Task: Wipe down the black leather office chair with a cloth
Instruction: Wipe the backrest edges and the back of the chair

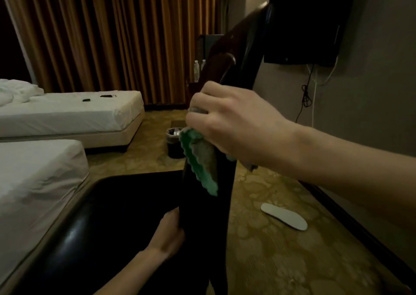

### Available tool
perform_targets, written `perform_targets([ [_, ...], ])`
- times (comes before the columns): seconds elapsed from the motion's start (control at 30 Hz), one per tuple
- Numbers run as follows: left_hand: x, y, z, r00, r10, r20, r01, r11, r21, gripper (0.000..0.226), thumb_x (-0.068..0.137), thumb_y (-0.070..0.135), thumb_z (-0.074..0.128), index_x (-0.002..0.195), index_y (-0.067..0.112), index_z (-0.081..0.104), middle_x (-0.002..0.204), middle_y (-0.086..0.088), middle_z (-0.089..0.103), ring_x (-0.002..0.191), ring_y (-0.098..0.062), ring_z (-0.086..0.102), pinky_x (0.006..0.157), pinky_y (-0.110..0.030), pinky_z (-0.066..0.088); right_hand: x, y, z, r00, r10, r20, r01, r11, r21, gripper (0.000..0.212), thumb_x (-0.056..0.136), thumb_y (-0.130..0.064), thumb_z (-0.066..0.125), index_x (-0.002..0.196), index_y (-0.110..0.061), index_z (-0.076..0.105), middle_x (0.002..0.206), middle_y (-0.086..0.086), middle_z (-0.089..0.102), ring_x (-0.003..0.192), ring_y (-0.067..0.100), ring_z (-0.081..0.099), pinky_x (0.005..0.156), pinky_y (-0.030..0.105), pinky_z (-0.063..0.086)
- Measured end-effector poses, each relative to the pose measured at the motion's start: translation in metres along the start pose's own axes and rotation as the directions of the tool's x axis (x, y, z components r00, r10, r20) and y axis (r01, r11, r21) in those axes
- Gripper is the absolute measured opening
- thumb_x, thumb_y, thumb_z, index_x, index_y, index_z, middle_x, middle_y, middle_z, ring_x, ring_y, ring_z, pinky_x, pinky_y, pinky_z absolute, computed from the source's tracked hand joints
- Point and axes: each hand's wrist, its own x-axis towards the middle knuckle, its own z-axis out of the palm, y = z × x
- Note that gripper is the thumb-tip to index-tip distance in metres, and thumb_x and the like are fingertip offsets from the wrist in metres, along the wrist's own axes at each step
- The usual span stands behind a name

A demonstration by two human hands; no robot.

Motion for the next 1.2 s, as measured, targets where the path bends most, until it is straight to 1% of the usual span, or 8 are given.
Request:
perform_targets([
  [0.13,0.024,0.035,-0.018,0.972,-0.214,-0.092,0.182,0.945,-0.272,0.024,0.103,0.021,0.052,0.110,0.040,0.066,0.109,0.011,0.070,0.102,0.000,0.066,0.099,-0.036,0.051,0.023,0.033,-0.028,0.995,0.075,0.071,-0.079,0.996,0.051,0.019,0.093,-0.018,0.062,0.111,-0.013,0.064,0.114,0.007,0.062,0.103,0.024,0.054,0.083,0.037,0.051],
  [0.3,0.053,0.128,-0.042,0.972,-0.179,-0.151,0.093,0.888,-0.450,0.027,0.101,0.034,0.054,0.120,0.024,0.071,0.111,0.005,0.074,0.106,-0.012,0.068,0.093,-0.029,0.053,0.044,0.071,-0.047,0.959,0.188,0.210,-0.206,0.976,0.068,0.035,0.093,-0.029,0.062,0.125,-0.018,0.057,0.125,0.006,0.055,0.112,0.025,0.048,0.090,0.036,0.046],
  [0.4,0.055,0.168,-0.052,0.983,-0.106,-0.150,0.041,0.922,-0.385,0.043,0.095,0.042,0.061,0.127,0.013,0.067,0.113,0.000,0.072,0.109,-0.014,0.066,0.085,-0.019,0.052,0.037,0.051,-0.041,0.909,0.047,0.415,-0.088,0.993,0.081,0.036,0.095,-0.022,0.055,0.130,-0.011,0.056,0.130,0.013,0.052,0.118,0.031,0.044,0.103,0.044,0.041],
  [0.5,0.053,0.188,-0.061,0.994,-0.081,-0.077,0.053,0.947,-0.317,0.047,0.094,0.049,0.057,0.136,0.027,0.060,0.130,0.007,0.065,0.119,-0.008,0.060,0.102,-0.030,0.049,0.038,0.054,-0.050,0.832,-0.069,0.550,-0.022,0.987,0.156,0.034,0.096,-0.016,0.051,0.130,-0.010,0.055,0.136,0.012,0.049,0.124,0.032,0.041,0.110,0.046,0.035],
  [0.77,0.057,0.236,-0.059,0.991,-0.135,-0.027,0.130,0.981,-0.146,0.068,0.087,0.073,0.049,0.146,0.040,0.045,0.147,0.012,0.050,0.137,-0.011,0.044,0.115,-0.042,0.040,0.089,0.168,-0.058,0.794,0.105,0.599,-0.271,0.943,0.195,0.024,0.093,-0.015,0.061,0.117,-0.015,0.059,0.121,0.006,0.057,0.114,0.024,0.047,0.092,0.037,0.050],
  [0.93,0.054,0.266,-0.056,0.996,-0.086,0.002,0.086,0.996,-0.039,0.065,0.090,0.068,0.051,0.148,0.040,0.039,0.152,0.017,0.037,0.141,-0.005,0.035,0.116,-0.028,0.033,0.104,0.197,-0.037,0.754,0.076,0.652,-0.291,0.929,0.228,0.023,0.094,-0.013,0.060,0.116,-0.012,0.060,0.119,0.009,0.058,0.113,0.026,0.049,0.091,0.041,0.053],
  [1.07,0.060,0.291,-0.050,0.990,-0.144,0.011,0.139,0.974,0.178,0.115,0.062,0.094,0.051,0.156,0.033,0.023,0.161,0.009,0.020,0.149,-0.010,0.019,0.121,-0.036,0.029,0.082,0.183,-0.033,0.758,-0.026,0.651,-0.210,0.936,0.282,0.036,0.093,-0.013,0.062,0.129,-0.013,0.058,0.128,0.010,0.054,0.117,0.029,0.048,0.093,0.039,0.052],
  [1.2,0.077,0.309,-0.029,0.976,-0.194,-0.100,0.213,0.945,0.246,0.136,0.053,0.083,0.073,0.157,0.019,0.014,0.162,0.002,0.021,0.152,-0.015,0.014,0.123,-0.039,0.025,0.080,0.193,-0.024,0.775,-0.029,0.631,-0.217,0.926,0.310,0.034,0.092,-0.006,0.060,0.126,-0.011,0.059,0.125,0.012,0.055,0.113,0.031,0.047,0.088,0.037,0.052],
])
